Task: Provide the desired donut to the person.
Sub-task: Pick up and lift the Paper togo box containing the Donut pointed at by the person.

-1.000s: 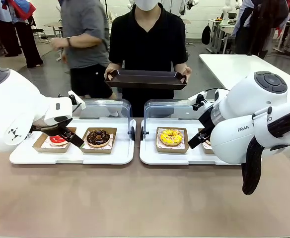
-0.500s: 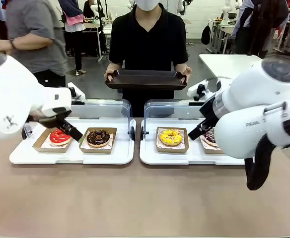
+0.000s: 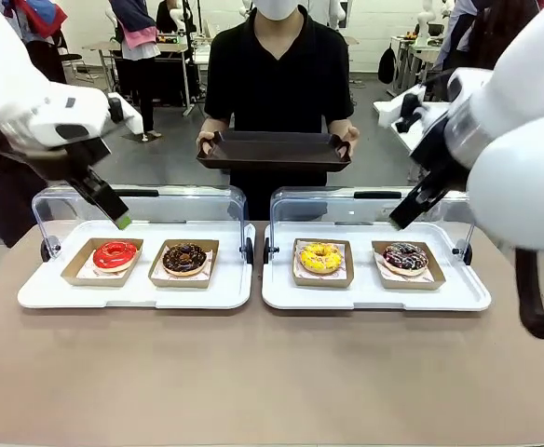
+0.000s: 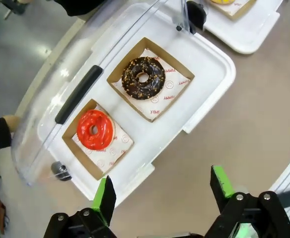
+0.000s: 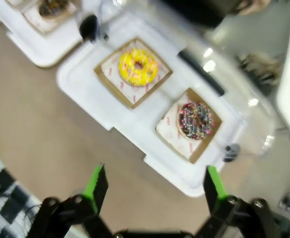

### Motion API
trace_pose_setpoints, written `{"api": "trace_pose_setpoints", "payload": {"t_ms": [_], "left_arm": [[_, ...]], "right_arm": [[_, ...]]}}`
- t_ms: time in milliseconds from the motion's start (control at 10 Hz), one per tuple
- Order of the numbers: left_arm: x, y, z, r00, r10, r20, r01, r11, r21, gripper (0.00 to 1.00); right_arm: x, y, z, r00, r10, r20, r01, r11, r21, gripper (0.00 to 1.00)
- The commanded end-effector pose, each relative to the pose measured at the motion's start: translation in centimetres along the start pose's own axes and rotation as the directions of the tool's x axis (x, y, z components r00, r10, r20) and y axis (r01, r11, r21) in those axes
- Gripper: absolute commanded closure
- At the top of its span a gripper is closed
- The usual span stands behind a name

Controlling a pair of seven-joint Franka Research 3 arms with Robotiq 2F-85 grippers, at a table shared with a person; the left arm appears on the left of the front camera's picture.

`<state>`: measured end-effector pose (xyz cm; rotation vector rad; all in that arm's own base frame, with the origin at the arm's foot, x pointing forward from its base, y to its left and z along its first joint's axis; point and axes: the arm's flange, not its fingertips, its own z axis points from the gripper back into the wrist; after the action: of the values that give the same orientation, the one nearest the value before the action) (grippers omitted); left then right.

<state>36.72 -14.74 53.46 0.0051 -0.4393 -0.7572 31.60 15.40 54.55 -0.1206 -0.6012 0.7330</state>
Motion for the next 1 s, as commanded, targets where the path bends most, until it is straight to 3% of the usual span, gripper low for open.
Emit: {"api": "trace_pose_setpoints", "payload": {"t_ms": [0, 200, 300, 700, 800, 900], "left_arm": [[-0.1, 0.1, 1.8, 1.000, -0.004, -0.014, 0.004, 1.000, 0.019, 0.00], [-0.5, 0.2, 2.5, 1.000, 0.022, 0.000, -0.022, 0.997, 0.080, 0.00], [0.1, 0.1, 2.5, 1.000, 0.000, -0.002, 0.000, 1.000, 0.007, 0.00], [0.1, 0.1, 2.5, 1.000, 0.000, -0.002, 0.000, 1.000, 0.007, 0.00], [0.1, 0.3, 2.6, 1.000, 0.006, -0.003, -0.006, 1.000, 0.015, 0.00], [-0.8, 2.0, 4.2, 0.996, 0.012, 0.089, 0.002, 0.988, -0.155, 0.00]], "right_arm": [[1.0, 0.2, 2.6, 1.000, -0.002, -0.012, 0.001, 0.999, -0.053, 0.00], [0.9, 0.3, 2.7, 1.000, -0.002, 0.003, 0.002, 0.997, -0.071, 0.00], [0.9, -0.2, 3.8, 1.000, 0.007, 0.011, -0.007, 1.000, -0.024, 0.00], [1.0, -0.2, 4.1, 1.000, 0.009, 0.015, -0.009, 1.000, -0.026, 0.00], [0.3, -2.1, 4.5, 0.996, 0.027, 0.088, -0.041, 0.986, 0.164, 0.00], [-0.3, -4.0, 4.9, 0.990, -0.017, 0.138, -0.026, 0.953, 0.302, 0.00]]}}
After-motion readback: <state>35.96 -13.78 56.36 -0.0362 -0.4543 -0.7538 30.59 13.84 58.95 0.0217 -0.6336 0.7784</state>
